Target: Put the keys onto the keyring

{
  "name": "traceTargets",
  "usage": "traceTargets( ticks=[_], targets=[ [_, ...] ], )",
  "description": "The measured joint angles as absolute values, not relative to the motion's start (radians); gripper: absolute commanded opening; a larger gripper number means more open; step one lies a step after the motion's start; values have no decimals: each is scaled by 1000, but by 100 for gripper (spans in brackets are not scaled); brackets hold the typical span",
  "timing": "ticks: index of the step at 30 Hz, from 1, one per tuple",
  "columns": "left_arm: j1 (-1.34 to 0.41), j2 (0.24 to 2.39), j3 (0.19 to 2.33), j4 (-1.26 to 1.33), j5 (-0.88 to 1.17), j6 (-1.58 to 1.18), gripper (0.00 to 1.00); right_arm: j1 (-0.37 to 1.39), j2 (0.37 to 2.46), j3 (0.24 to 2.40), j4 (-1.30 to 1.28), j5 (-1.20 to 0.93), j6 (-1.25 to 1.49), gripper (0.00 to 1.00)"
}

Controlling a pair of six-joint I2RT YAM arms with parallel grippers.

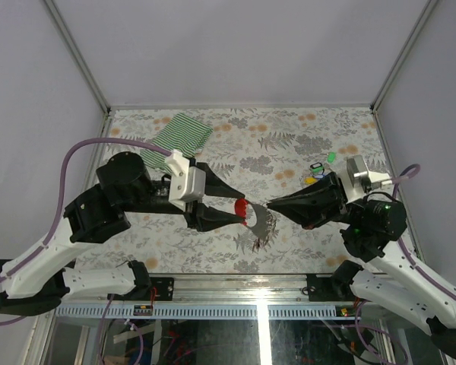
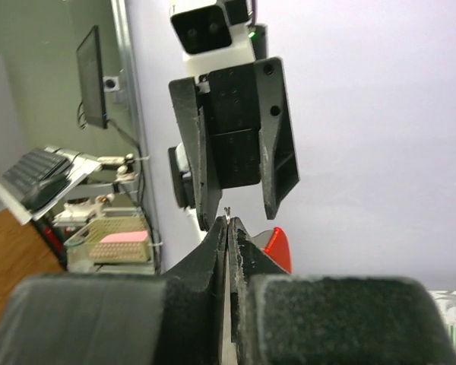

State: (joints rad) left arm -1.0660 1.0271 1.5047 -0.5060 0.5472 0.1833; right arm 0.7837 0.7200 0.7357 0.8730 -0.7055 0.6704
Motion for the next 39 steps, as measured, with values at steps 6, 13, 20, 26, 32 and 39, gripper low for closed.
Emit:
traceTargets(
  ticks=[6,13,20,26,32,39],
  targets=[
    [-1066,976,1450,-432,483,144,42,785,691,719,859,-577,609,0],
    [-1066,981,1393,-339,480,100,42,785,708,699,884,-513,583,0],
    [-1066,1012,1372,-292,479,83,41,785,722,699,896,-517,571,0],
    [-1066,1019,1372,-274,472,83,41,785,723,699,896,-543,572,0],
    [-1066,1030,1372,-268,472,83,41,785,730,700,905,-567,573,0],
    [-1066,1050,1372,-268,480,83,41,785,736,701,920,-570,577,0]
  ],
)
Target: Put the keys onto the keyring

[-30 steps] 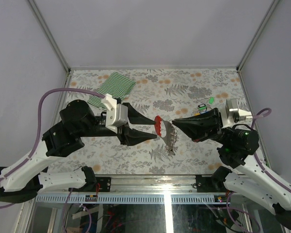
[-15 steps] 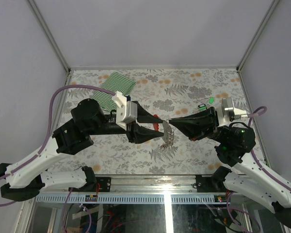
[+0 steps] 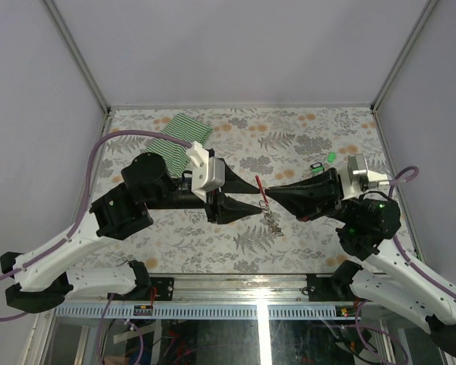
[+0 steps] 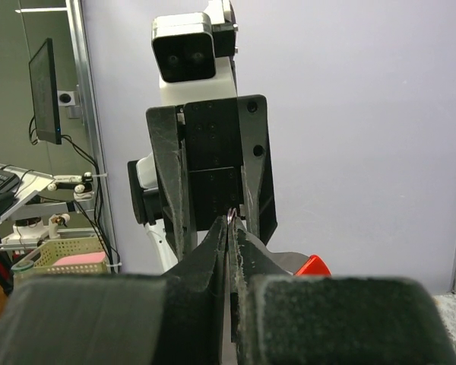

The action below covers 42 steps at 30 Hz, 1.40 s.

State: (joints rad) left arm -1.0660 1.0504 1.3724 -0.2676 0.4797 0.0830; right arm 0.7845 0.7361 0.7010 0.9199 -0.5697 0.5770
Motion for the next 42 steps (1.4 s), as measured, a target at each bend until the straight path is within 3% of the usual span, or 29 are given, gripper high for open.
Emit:
traceTargets(
  ticks=[7,20,24,29,42],
  targets=[
    [-1066,1058,1372,-268,482,83,43,785,735,704,923,-568,570,0],
    [-1066,1053,1346,-235,224,62,69,786,731,786,659,-343,391,0],
    [-1066,1055,1330,-228,86,54,85,786,752,802,591,-226,345,0],
    [-1066,1067,1303,-204,-47,44,92,786,788,803,517,-64,319,0],
    [-1107,1174,1116,6,-315,109,93,786,858,899,393,175,342,0]
  ],
)
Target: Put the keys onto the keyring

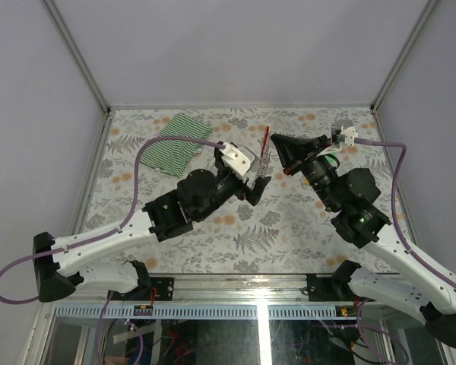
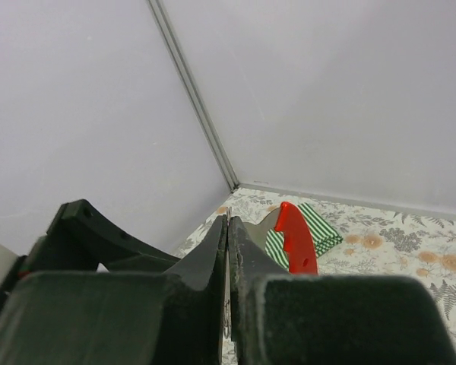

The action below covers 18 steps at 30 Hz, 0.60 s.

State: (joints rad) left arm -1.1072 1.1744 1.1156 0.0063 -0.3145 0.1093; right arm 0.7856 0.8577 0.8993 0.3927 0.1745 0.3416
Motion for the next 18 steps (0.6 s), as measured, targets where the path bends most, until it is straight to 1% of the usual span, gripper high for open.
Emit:
traceTargets(
  ticks=[6,7,10,16,18],
  targets=[
    [-1129,1219,1057,184,-413,159,90,786,859,900,392,184,368,0],
    [-1135,1227,1057,210,-425,169,87,786,859,900,392,184,370,0],
    [-1159,1254,1057,294,-471,203,74,786,859,900,392,186,380,0],
    [-1193,1331,1057,420,-584,302,55,786,859,900,391,187,396,0],
    [-1196,1350,1057,437,-614,331,51,786,859,900,387,191,398,0]
  ],
)
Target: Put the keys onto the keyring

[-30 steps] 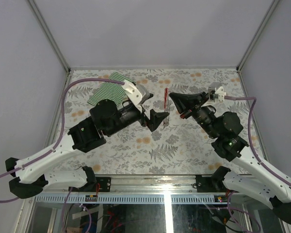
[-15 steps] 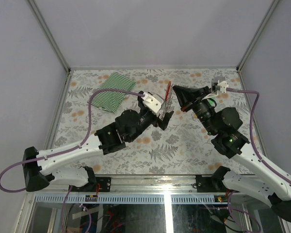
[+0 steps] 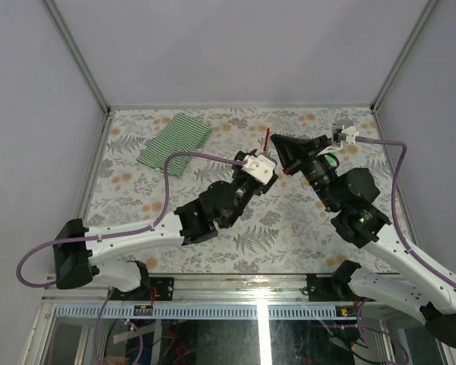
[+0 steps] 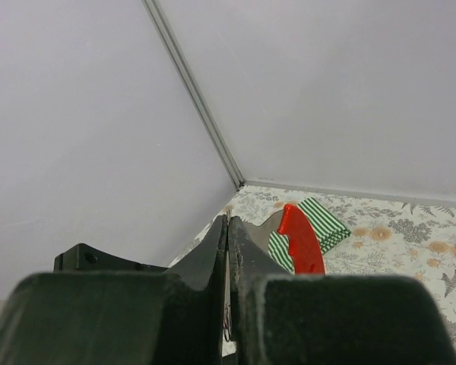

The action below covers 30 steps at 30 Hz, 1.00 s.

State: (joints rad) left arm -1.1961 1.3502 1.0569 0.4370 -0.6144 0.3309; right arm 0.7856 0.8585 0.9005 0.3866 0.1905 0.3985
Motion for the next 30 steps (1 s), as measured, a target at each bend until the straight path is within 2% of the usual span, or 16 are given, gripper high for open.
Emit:
traceTargets(
  ticks=[6,10,19,30],
  targets=[
    [-1203,1362,1058,482,-670,391,36,786,859,900,378,191,404,0],
    [-1204,1362,1058,502,-694,419,29,786,858,900,375,191,408,0],
    [-1204,1355,1058,514,-723,448,1,786,842,901,338,190,418,0],
    [-1205,1294,1058,478,-664,439,0,788,835,972,254,149,419,0]
  ],
)
